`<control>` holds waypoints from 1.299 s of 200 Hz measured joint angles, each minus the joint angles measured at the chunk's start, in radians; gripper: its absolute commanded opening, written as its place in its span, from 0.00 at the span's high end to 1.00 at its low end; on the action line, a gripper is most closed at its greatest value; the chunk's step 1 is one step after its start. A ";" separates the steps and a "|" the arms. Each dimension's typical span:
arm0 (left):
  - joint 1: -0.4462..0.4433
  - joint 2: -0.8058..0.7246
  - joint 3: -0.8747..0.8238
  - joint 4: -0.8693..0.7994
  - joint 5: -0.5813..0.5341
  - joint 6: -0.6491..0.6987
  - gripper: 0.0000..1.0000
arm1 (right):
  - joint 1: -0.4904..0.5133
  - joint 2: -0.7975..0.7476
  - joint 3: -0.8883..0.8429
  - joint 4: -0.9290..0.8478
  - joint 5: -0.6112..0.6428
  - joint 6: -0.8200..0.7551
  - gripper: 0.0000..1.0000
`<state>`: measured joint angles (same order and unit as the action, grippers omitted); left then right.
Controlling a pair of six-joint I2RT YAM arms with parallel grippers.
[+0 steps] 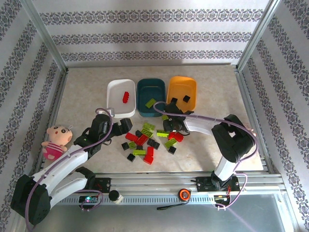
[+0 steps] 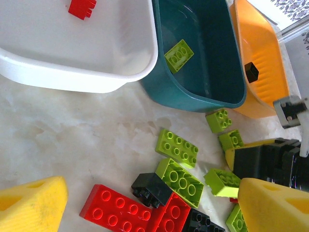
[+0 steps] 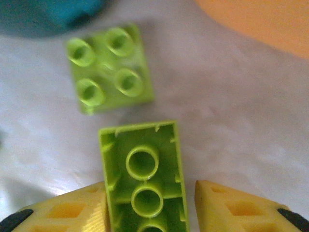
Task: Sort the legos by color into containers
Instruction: Move the container to the center of the table, then pick up the lego from the center of the table, then place the lego in the container.
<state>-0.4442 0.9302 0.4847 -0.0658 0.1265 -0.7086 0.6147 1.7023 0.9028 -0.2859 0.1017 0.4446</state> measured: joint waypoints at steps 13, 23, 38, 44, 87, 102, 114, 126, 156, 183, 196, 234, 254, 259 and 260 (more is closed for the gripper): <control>0.000 0.000 0.000 -0.003 0.000 0.000 0.09 | -0.016 -0.027 -0.039 0.009 0.003 0.012 0.54; 0.000 0.000 0.000 -0.003 -0.001 0.000 0.09 | -0.027 -0.055 -0.063 0.007 0.005 0.024 0.50; 0.000 0.002 0.000 -0.003 -0.003 0.000 0.08 | -0.040 -0.079 -0.090 0.004 0.003 0.029 0.46; 0.000 0.004 0.000 -0.003 -0.003 0.000 0.09 | -0.043 -0.081 -0.093 0.005 0.000 0.029 0.46; 0.000 0.028 0.000 -0.003 -0.003 0.000 0.08 | -0.050 -0.054 -0.061 -0.021 0.000 0.025 0.58; 0.000 0.028 0.000 -0.003 -0.003 0.000 0.08 | -0.055 -0.047 -0.051 -0.037 0.003 0.021 0.66; 0.000 0.028 0.000 -0.005 -0.003 0.000 0.07 | -0.056 -0.048 -0.049 -0.040 0.002 0.022 0.71; 0.000 0.026 0.000 -0.008 -0.003 0.000 0.07 | -0.056 -0.053 -0.049 -0.040 0.002 0.021 0.73; 0.000 0.013 0.000 -0.022 -0.008 0.000 0.07 | -0.056 -0.109 -0.077 -0.011 -0.008 0.002 0.76; 0.000 -0.010 0.000 -0.050 -0.034 0.003 0.05 | -0.056 -0.262 -0.092 -0.017 -0.027 -0.019 0.78; 0.000 -0.033 0.000 -0.068 -0.055 0.009 0.00 | -0.056 -0.341 -0.086 -0.021 -0.049 -0.032 0.78; 0.000 -0.104 0.000 -0.097 -0.098 0.023 0.00 | -0.034 -0.308 0.111 -0.065 -0.127 -0.071 0.78; 0.000 -0.108 0.000 -0.111 -0.105 0.023 0.00 | -0.010 -0.150 0.299 -0.061 -0.151 -0.083 0.78; 0.000 -0.108 0.000 -0.115 -0.105 0.023 0.00 | -0.008 -0.102 0.346 -0.059 -0.154 -0.084 0.78; 0.000 -0.108 0.000 -0.116 -0.105 0.023 0.00 | -0.008 -0.090 0.360 -0.059 -0.154 -0.085 0.78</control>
<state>-0.4442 0.8219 0.4843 -0.1814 0.0212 -0.6857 0.6071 1.6127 1.2625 -0.3447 -0.0528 0.3595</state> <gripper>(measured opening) 0.995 0.301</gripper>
